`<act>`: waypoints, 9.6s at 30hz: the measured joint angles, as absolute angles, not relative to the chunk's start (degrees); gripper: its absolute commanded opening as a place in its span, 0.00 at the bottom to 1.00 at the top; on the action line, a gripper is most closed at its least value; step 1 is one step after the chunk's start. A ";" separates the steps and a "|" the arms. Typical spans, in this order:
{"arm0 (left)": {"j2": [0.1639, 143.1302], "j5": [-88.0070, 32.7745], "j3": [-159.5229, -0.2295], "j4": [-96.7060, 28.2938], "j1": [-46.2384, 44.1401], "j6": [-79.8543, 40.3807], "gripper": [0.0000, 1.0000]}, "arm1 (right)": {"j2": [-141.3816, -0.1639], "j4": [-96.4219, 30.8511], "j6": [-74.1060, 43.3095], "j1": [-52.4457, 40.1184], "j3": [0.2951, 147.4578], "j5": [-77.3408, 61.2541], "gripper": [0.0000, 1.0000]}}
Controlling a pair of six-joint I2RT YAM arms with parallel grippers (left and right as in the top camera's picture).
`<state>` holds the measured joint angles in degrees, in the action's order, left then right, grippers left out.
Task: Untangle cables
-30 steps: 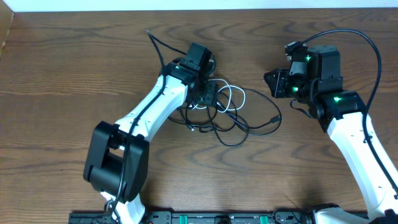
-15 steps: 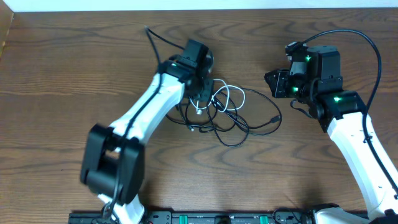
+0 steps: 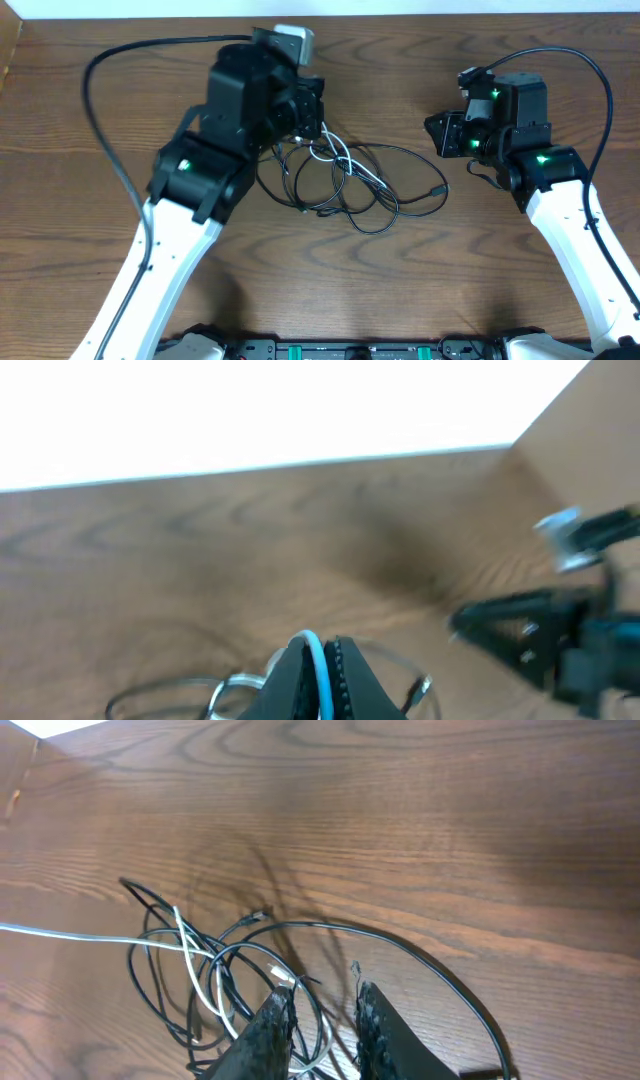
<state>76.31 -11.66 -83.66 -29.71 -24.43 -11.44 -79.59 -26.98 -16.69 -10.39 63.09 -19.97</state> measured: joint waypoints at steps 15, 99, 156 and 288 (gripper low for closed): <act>71.90 -11.64 -83.66 -29.12 -24.43 -17.52 0.08 | -90.59 -10.72 -15.90 -17.17 63.35 -31.20 0.34; 80.09 0.01 -83.72 -55.35 -24.43 -21.21 0.08 | -89.19 -19.77 -26.26 -17.19 73.49 -27.42 0.11; 86.98 0.32 -83.72 -55.09 -24.43 -21.67 0.64 | -91.55 -29.89 -30.15 -8.40 92.44 -44.62 0.01; 87.00 -17.65 -83.90 -40.18 -14.02 -24.16 0.07 | -125.38 -69.25 42.00 -23.33 109.97 -45.82 0.52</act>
